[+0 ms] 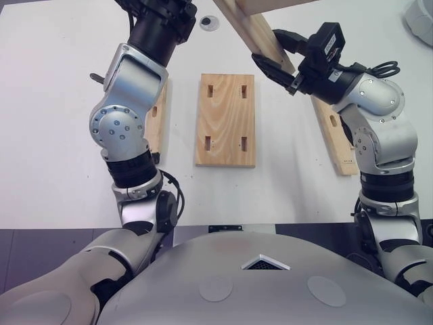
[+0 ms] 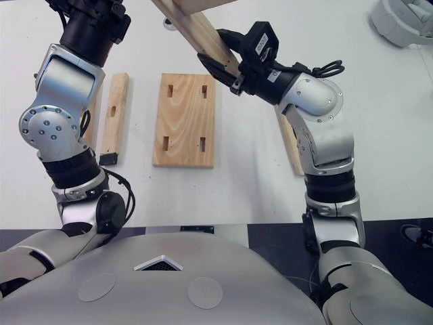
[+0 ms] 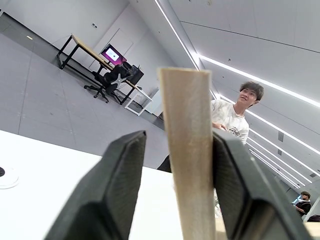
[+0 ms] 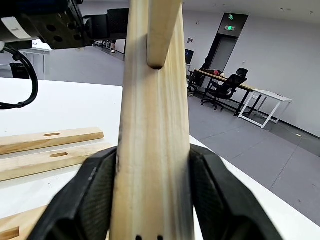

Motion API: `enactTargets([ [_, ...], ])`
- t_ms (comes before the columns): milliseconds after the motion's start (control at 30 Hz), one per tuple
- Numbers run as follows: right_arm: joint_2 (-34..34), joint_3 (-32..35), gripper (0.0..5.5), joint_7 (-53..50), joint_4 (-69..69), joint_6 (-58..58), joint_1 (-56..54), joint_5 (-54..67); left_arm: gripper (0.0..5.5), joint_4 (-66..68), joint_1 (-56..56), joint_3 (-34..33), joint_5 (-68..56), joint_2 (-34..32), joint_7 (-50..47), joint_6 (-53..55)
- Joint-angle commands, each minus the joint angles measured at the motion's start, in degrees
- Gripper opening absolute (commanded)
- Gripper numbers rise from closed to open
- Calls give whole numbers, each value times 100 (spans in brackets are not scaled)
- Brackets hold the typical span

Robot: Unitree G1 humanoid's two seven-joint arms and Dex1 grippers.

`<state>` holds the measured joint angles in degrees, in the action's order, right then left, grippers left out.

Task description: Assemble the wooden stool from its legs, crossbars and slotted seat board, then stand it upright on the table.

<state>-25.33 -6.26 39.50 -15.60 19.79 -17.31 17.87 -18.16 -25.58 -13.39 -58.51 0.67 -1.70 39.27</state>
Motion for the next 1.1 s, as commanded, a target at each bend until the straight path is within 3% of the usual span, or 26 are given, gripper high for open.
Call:
enactTargets([
  [33,-115,-21,210,142,-90,-205,-19,-103,149,40,14,-44,-157,67,-153,-8],
  [133,-131,-16,209,154,-18,-263,-66,-140,110,16,13,-77,-194,74,-208,-54],
  [433,144,-32,209,-141,177,-142,113,-220,108,-419,13,-371,-16,-218,-544,-349],
  [600,85,3,323,-398,58,-30,526,-404,102,-1011,347,-523,125,-411,-1301,-238],
  [767,-212,312,426,-607,-442,39,1834,-519,102,-2782,1419,-440,-76,-679,-2943,505],
  [967,-698,818,432,-87,-1010,411,2951,122,102,-3403,2336,-386,-407,-1026,-3632,915],
  [1100,-777,840,432,-20,-1036,568,3103,195,102,-3465,2675,-168,-731,-852,-3871,768],
])
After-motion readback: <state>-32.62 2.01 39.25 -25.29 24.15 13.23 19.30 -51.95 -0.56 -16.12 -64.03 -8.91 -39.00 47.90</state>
